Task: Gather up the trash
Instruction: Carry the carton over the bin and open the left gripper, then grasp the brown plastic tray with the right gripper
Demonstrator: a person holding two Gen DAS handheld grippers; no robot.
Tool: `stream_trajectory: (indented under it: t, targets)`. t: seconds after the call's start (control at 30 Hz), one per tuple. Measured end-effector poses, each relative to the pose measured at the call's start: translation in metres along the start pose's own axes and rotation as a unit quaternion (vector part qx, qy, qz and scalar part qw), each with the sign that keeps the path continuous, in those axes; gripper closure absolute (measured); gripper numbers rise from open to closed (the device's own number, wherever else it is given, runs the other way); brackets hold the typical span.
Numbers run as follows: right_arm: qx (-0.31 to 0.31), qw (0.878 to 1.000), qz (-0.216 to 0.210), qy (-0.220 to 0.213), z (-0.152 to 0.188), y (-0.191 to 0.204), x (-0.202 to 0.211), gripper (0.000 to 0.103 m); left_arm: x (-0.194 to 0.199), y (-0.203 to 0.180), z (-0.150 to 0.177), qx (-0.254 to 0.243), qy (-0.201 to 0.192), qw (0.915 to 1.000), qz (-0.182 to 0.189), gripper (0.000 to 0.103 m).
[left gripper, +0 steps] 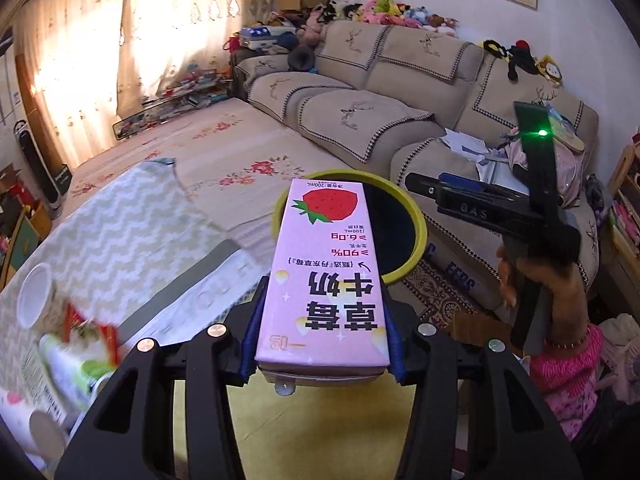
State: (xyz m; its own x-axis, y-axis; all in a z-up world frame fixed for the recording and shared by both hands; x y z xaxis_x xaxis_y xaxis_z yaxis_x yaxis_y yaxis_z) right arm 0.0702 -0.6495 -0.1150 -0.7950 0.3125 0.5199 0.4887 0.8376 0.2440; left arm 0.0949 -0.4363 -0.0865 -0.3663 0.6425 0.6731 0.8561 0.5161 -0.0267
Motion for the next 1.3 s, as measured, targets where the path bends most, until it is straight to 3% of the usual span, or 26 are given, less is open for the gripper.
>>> stream_trajectory:
  t: [0.2, 0.47, 0.57, 0.6, 0.73, 0.9, 1.0, 1.17, 1.3]
  targets:
    - [-0.019, 1.000, 0.011, -0.008, -0.004, -0.027, 0.007, 0.041, -0.069, -0.024, -0.035, -0.008, 0.019, 0.9998, 0.008, 0.054]
    - [-0.041, 0.998, 0.031, -0.020, -0.007, -0.053, 0.015, 0.041, -0.141, -0.023, -0.056, 0.006, 0.044, 0.9990, 0.000, 0.053]
    - [-0.045, 0.998, 0.030, -0.016, -0.006, -0.053, 0.014, 0.041, -0.156, -0.018, -0.060, 0.001, 0.043, 0.9988, -0.026, 0.028]
    - [-0.044, 0.998, 0.029, -0.016, -0.005, -0.052, 0.014, 0.041, -0.154, -0.017, -0.061, 0.003, 0.037, 0.9989, -0.027, 0.028]
    - [-0.036, 0.999, 0.018, -0.006, 0.001, -0.042, 0.010, 0.041, -0.118, -0.008, -0.065, 0.024, 0.006, 0.9993, -0.029, 0.028]
    - [-0.013, 1.000, -0.013, 0.012, 0.011, -0.010, 0.000, 0.041, -0.032, 0.017, -0.053, 0.057, -0.053, 0.9956, -0.051, 0.019]
    - [0.014, 0.999, -0.038, 0.022, 0.016, 0.022, -0.005, 0.041, 0.020, 0.041, -0.035, 0.081, -0.081, 0.9905, -0.076, 0.015]
    - [0.051, 0.995, -0.083, 0.036, 0.025, 0.078, -0.006, 0.041, 0.102, 0.094, 0.012, 0.137, -0.119, 0.9742, -0.134, 0.012]
    - [0.089, 0.985, -0.137, 0.048, 0.035, 0.136, -0.001, 0.041, 0.139, 0.127, 0.055, 0.163, -0.116, 0.9639, -0.175, 0.011]
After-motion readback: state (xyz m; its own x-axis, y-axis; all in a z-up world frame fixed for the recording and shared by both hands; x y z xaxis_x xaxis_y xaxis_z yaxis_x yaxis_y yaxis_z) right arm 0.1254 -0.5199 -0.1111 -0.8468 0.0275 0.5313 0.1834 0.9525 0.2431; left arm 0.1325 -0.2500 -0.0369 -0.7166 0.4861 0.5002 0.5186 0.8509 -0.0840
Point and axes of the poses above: each gripper's, at about its wrist camera, not at the fingertips, and x roughly against the way its jaws point, y to its left, z to its underside, the point moved 8 cm from there along -x, roughly the way its jaws point, and after that the axes turned 5 degrees about -y, right-handed, at the moved point
